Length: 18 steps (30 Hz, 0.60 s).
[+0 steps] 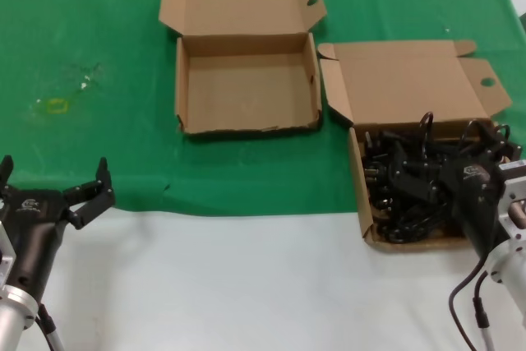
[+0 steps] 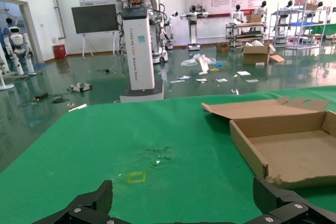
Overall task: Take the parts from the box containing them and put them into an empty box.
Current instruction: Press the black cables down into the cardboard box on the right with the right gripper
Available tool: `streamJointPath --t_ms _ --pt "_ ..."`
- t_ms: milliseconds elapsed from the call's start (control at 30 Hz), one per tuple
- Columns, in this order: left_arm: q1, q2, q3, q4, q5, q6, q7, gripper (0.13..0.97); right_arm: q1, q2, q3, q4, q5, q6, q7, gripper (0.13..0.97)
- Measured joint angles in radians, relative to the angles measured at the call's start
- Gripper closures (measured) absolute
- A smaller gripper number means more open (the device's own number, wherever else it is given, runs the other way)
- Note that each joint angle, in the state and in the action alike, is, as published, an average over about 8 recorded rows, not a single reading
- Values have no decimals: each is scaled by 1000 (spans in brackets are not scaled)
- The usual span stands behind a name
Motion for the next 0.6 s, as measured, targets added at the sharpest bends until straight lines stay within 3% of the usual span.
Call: streamJointPath --t_ms 300,433,600 --pt "0 0 0 0 0 0 0 240 4 16 -19 -1 13 17 8 129" --pt "0 0 0 0 0 0 0 240 10 43 -52 -1 34 44 18 129" --pt "0 0 0 0 0 0 0 341 15 82 -95 6 59 69 17 129"
